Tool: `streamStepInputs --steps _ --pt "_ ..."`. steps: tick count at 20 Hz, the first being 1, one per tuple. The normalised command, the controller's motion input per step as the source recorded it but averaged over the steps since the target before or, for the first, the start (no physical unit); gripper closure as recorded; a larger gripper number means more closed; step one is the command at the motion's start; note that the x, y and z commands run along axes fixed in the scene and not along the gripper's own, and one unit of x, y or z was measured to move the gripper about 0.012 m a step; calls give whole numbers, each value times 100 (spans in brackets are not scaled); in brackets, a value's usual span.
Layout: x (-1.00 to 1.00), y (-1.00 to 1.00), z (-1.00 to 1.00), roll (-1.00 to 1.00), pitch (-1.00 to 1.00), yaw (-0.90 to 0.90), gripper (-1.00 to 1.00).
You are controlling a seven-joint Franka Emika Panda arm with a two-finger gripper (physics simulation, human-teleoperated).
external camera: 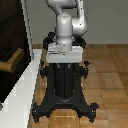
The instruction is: Open the door by pressing down and pulling on the handle.
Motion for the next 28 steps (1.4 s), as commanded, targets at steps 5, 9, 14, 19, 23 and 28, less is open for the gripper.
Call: streamStepInputs --steps 5,9,14,19,23,28 --pt "0 0 0 0 0 0 -100" --pt "0 0 50 0 0 0 -100" --pt "0 0 80 0 0 0 -100" --pt "0 0 80 0 0 0 -100" --pt "0 0 50 0 0 0 -100" --pt "0 -40 20 0 0 0 -100"
